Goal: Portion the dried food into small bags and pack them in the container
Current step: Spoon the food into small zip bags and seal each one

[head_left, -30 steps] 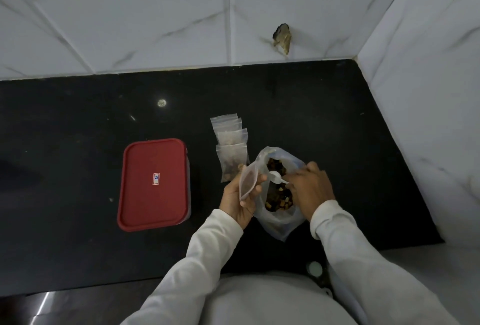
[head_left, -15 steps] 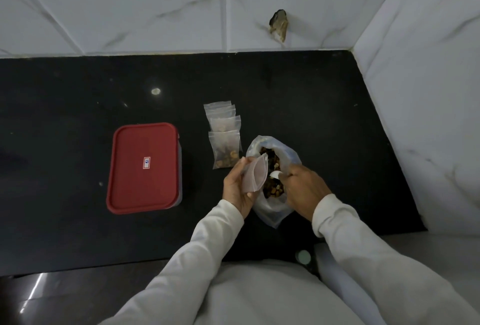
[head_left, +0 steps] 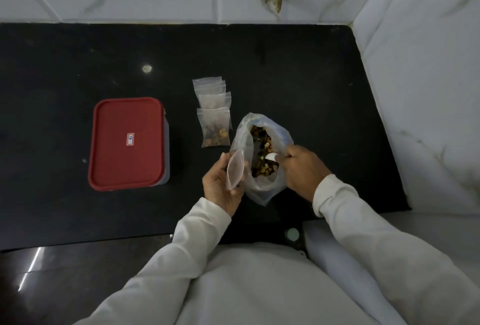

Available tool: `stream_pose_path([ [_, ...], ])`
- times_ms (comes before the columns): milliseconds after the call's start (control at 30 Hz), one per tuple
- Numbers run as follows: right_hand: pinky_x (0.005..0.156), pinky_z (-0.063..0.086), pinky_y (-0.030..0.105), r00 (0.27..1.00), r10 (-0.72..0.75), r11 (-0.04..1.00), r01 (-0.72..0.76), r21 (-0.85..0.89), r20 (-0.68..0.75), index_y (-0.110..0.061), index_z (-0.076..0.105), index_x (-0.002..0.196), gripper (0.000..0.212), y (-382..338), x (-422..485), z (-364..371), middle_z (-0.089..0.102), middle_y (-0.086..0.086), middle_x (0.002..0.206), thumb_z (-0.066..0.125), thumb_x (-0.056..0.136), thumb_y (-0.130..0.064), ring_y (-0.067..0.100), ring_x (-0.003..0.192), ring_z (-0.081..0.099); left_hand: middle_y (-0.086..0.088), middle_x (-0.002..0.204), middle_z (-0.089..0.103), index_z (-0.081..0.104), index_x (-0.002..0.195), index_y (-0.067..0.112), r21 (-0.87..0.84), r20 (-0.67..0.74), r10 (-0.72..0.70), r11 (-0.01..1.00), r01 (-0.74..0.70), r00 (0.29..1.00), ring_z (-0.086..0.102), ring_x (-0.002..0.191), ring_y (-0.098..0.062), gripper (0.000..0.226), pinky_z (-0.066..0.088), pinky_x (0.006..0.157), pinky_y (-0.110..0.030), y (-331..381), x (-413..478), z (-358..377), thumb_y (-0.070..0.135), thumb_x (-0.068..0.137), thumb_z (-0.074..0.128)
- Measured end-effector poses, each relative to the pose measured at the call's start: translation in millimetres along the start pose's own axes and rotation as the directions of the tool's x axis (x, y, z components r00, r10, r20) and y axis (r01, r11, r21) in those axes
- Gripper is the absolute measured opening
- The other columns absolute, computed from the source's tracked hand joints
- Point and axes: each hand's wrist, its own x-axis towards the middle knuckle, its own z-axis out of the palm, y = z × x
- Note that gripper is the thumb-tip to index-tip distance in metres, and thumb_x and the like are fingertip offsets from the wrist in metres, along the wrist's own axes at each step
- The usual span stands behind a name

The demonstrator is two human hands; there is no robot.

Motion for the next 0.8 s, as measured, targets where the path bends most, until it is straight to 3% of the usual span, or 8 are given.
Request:
stream_pose_path([
  [100,0.047,0.053,0.034,0.997,-0.027,0.999,0.029,0.021,-0.078,0.001,0.072,0.094,0.025,-1.0,-2.4,14.4,0.057,0.011,0.079,0.077,0.071,-0.004,0.026,0.061,0.058,-0.006,0.082,0.056,0.063,0.1,0.01,0.031,-0.054,0.031,0.999,-0.029,0.998,0.053,0.046,-0.009,0.036,0.036,0.03,-0.015,-13.2,0.0,-4.0,0.042,0.085,0.057],
  [300,0.042,0.039,0.023,0.994,-0.052,0.984,0.068,0.164,-0.099,-0.001,0.073,0.084,0.024,-8.9,-12.5,17.9,0.057,0.008,0.071,0.073,0.059,0.001,0.027,0.048,0.055,-0.006,0.077,0.048,0.06,0.094,0.011,0.018,-0.166,0.113,0.994,-0.112,0.98,0.048,0.039,-0.009,0.032,0.033,0.031,-0.017,-29.1,15.2,2.2,0.041,0.096,0.048],
  [367,0.044,0.044,0.028,0.992,0.024,0.961,0.01,0.276,-0.12,-0.003,0.076,0.081,0.016,-8.1,-11.9,17.6,0.058,0.009,0.069,0.066,0.068,-0.003,0.029,0.051,0.057,-0.007,0.077,0.048,0.06,0.093,0.011,0.015,-0.167,0.136,0.991,-0.136,0.976,0.049,0.04,-0.01,0.032,0.032,0.03,-0.017,-31.1,17.5,5.2,0.04,0.097,0.047],
  [467,0.064,0.055,0.038,0.981,0.177,0.873,-0.117,0.473,-0.084,-0.008,0.079,0.086,0.015,-3.4,-11.4,19.7,0.067,0.011,0.077,0.065,0.08,-0.006,0.028,0.068,0.063,-0.008,0.077,0.05,0.063,0.089,0.012,-0.003,-0.171,0.155,0.987,-0.158,0.973,0.05,0.039,-0.01,0.034,0.032,0.029,-0.016,-30.3,17.3,8.6,0.039,0.099,0.044],
  [533,0.076,0.052,0.019,0.963,0.267,0.777,-0.198,0.597,-0.027,-0.011,0.079,0.09,0.015,-1.2,-10.8,17.0,0.073,0.007,0.086,0.068,0.082,-0.006,0.02,0.08,0.067,-0.007,0.079,0.051,0.064,0.09,0.012,-0.015,-0.181,0.154,0.987,-0.159,0.971,0.052,0.04,-0.01,0.033,0.033,0.03,-0.016,-29.9,17.4,9.6,0.039,0.099,0.045],
  [600,0.074,0.042,-0.001,0.942,0.323,0.679,-0.299,0.671,0.093,-0.013,0.079,0.093,0.016,0.0,-8.8,11.1,0.074,0.001,0.091,0.067,0.085,-0.007,0.01,0.085,0.065,-0.007,0.082,0.052,0.063,0.092,0.012,-0.041,-0.192,0.147,0.987,-0.158,0.97,0.054,0.041,-0.009,0.031,0.035,0.032,-0.015,-29.8,17.4,10.3,0.038,0.097,0.047],
  [733,0.073,0.039,-0.001,0.892,0.365,0.537,-0.435,0.723,0.266,-0.017,0.08,0.092,0.019,2.9,-0.2,6.7,0.074,-0.007,0.092,0.065,0.084,-0.007,0.004,0.092,0.062,-0.006,0.086,0.054,0.063,0.1,0.012,-0.09,-0.195,0.134,0.984,-0.154,0.972,0.059,0.044,-0.009,0.031,0.043,0.037,-0.014,-27.7,18.7,10.7,0.038,0.099,0.046],
  [800,0.073,0.039,-0.002,0.881,0.4,0.521,-0.446,0.728,0.253,-0.018,0.08,0.091,0.02,-0.8,1.8,8.9,0.073,-0.011,0.09,0.064,0.084,-0.008,0.003,0.09,0.062,-0.006,0.088,0.055,0.063,0.105,0.011,-0.103,-0.187,0.139,0.982,-0.16,0.972,0.061,0.047,-0.009,0.031,0.045,0.039,-0.014,-26.6,19.4,11.7,0.037,0.099,0.046],
])
